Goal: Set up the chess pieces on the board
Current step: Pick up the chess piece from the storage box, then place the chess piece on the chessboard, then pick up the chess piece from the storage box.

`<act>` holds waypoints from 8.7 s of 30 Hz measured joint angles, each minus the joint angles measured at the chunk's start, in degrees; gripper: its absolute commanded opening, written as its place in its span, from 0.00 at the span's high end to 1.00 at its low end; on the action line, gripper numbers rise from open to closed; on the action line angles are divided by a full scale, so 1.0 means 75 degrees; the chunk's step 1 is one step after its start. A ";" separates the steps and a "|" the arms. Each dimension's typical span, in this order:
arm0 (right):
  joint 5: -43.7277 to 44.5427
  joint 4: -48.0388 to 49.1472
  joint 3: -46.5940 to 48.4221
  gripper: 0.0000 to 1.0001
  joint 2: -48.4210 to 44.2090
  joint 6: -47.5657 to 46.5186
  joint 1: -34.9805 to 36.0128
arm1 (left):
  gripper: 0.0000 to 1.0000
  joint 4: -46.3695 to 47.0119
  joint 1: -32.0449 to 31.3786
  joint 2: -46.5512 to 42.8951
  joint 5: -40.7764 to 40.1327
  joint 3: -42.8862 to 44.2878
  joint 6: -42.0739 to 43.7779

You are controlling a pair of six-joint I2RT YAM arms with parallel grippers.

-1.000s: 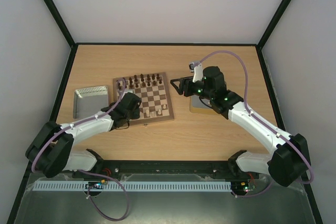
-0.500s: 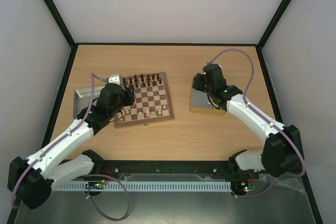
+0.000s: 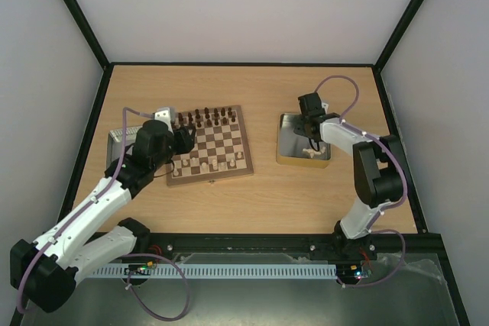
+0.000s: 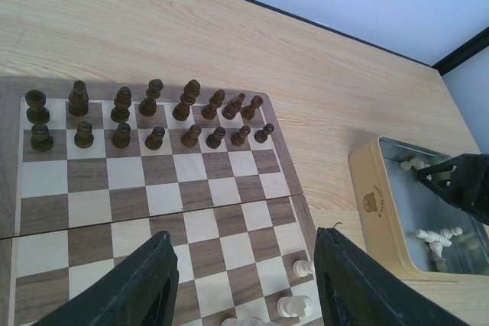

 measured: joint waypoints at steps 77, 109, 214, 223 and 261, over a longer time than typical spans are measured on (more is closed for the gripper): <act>-0.0353 0.0166 0.1440 0.87 -0.0833 0.0090 0.4345 | 0.47 -0.2014 0.0181 -0.2987 -0.1110 0.0102 0.0315; -0.0717 -0.2212 0.5569 0.83 0.3748 0.0609 0.5677 | 0.46 -0.2177 0.0189 -0.3885 -0.1527 -0.0303 0.0603; 0.1553 -0.1617 0.0857 0.58 -0.0863 0.1023 0.1285 | 0.37 -0.1463 0.0315 -0.2626 -0.1058 -0.0315 0.0749; 0.1204 -0.0845 0.0265 0.64 -0.0723 0.0906 -0.0017 | 0.36 -0.0245 0.0318 -0.1338 -0.0868 -0.0321 0.0801; 0.0673 0.0635 0.1320 0.69 0.1955 -0.1131 -0.0699 | 0.36 0.0224 0.0318 -0.0498 -0.0256 -0.0306 0.0807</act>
